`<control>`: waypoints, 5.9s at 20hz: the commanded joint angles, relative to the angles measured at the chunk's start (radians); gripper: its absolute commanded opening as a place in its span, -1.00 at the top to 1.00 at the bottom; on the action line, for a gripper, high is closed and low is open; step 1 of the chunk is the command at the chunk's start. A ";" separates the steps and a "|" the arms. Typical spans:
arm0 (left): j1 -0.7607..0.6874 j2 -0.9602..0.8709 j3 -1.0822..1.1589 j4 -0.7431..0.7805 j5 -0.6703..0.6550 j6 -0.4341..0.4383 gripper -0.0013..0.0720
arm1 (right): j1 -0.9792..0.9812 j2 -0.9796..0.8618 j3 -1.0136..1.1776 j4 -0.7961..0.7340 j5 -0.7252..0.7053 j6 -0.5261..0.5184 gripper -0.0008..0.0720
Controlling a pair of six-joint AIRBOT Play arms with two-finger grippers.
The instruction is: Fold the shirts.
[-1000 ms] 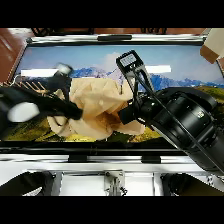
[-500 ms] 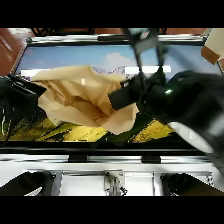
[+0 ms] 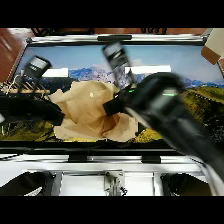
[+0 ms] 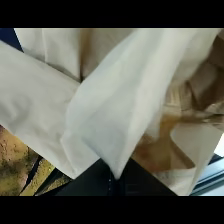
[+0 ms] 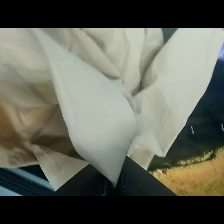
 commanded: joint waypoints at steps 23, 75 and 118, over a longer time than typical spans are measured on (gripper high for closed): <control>0.180 -0.273 -0.347 -0.164 0.456 -0.187 -1.00 | 0.000 -0.071 -0.024 0.068 -0.001 -0.031 0.77; 1.123 -0.045 -0.316 0.161 0.299 0.314 -0.87 | 0.000 -0.016 -0.024 0.174 0.037 -0.023 0.77; 1.427 -0.480 -0.317 -0.097 0.621 0.738 -0.50 | 0.000 -0.016 -0.024 0.241 -0.021 -0.053 0.78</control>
